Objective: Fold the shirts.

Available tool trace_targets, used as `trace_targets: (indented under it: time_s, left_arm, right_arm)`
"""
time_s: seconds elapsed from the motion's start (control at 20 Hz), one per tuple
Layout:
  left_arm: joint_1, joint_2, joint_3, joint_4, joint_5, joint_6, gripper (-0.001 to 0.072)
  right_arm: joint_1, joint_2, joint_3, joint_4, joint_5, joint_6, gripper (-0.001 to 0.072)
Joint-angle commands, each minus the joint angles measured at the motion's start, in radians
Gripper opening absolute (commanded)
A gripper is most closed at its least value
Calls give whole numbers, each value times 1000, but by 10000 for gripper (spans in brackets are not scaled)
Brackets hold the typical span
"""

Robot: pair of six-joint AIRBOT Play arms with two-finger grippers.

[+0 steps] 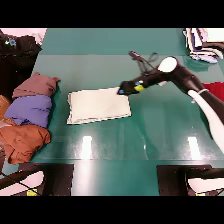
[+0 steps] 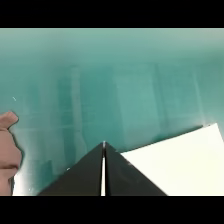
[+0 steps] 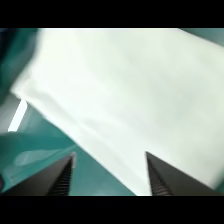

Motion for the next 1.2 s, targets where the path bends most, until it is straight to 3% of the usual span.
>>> trace_targets:
  time_s: [0.0, 0.3, 0.55, 0.65, 0.75, 0.95, 1.15]
  left_arm:
    - [2, 0, 0, -7, -7, 6, 23]
    - [-2, -5, -27, -35, 0, 13, 23]
    - [-2, -5, -27, -108, -8, 12, 23]
    - [-2, -5, -27, -116, -13, 3, 22]
    - [-18, -5, -27, -101, -23, 2, 21]
    - [-134, -5, -27, -47, -6, -22, 22]
    - [-239, -5, -27, -48, 14, -26, 22]
  right_arm:
    - [-163, 33, -177, 14, -29, 64, 595]
    - [-154, -142, -177, 246, -27, -13, 591]
    - [-33, -293, -3, 257, 16, -16, 568]
    - [7, -332, 75, 256, 16, -16, 354]
    - [30, -349, 128, 254, 14, -27, 35]
    - [-3, -293, 156, 232, -21, -41, 20]
    - [-187, -138, 156, 69, -16, -17, 20]
